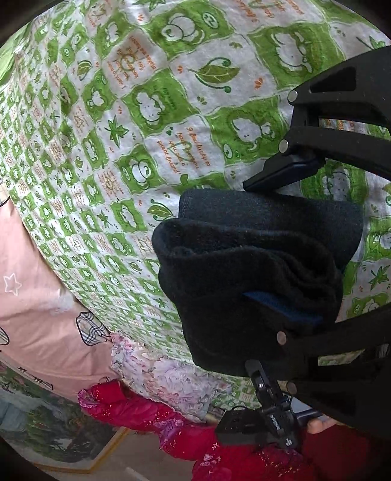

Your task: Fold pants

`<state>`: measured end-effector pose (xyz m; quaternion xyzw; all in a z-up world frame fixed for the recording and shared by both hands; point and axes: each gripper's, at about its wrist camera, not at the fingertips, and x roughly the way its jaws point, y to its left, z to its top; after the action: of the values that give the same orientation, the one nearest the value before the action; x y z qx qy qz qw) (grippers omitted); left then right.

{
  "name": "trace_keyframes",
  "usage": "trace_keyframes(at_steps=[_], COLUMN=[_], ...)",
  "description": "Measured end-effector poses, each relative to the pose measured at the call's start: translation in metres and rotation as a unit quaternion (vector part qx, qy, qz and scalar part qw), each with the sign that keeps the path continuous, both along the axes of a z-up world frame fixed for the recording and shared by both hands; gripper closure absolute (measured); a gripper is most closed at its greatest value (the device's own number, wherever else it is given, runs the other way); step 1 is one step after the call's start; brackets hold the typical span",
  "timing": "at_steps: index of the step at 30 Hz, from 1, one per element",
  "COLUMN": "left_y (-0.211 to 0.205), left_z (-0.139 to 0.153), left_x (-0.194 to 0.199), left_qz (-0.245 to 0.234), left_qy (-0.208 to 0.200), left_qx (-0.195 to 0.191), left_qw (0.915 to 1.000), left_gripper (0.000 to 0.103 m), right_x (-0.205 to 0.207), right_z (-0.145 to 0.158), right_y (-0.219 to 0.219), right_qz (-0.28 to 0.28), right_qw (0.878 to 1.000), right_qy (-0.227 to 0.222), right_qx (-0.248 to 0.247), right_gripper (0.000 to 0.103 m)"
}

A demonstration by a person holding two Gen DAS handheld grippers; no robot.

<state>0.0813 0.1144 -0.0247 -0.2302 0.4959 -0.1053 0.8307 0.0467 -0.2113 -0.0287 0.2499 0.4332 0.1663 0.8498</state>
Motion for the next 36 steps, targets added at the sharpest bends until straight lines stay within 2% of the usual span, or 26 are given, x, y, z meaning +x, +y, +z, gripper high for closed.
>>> trace_keyframes(at_steps=[7, 11, 14, 23, 29, 36], left_y=[-0.007, -0.01, -0.013, -0.012, -0.012, 0.018], left_z=[-0.004, -0.003, 0.0, 0.016, 0.043, 0.066], left_x=[0.007, 0.007, 0.005, -0.008, -0.023, -0.029], left_qz=[-0.003, -0.007, -0.008, 0.001, 0.01, 0.046], left_qy=[-0.002, -0.002, -0.01, -0.031, -0.064, -0.091], left_qx=[0.0, -0.013, -0.004, -0.007, 0.018, 0.02], left_qw=[1.0, 0.9999, 0.9999, 0.9995, 0.9977, 0.9946], left_gripper=[0.028, 0.041, 0.047, 0.066, 0.068, 0.069], right_x=[-0.001, -0.004, -0.008, -0.012, -0.007, 0.02], right_z=[-0.005, -0.005, -0.001, 0.023, 0.04, 0.061], right_y=[-0.004, -0.004, -0.003, 0.014, 0.023, 0.048], right_qz=[0.006, 0.012, 0.012, 0.023, 0.039, 0.072], right_qw=[1.0, 1.0, 0.999, 0.999, 0.998, 0.994], right_qy=[0.0, -0.003, -0.012, -0.042, -0.054, -0.08], right_qx=[0.022, 0.027, 0.028, 0.011, 0.016, 0.02], right_gripper=[0.036, 0.038, 0.043, 0.057, 0.059, 0.059])
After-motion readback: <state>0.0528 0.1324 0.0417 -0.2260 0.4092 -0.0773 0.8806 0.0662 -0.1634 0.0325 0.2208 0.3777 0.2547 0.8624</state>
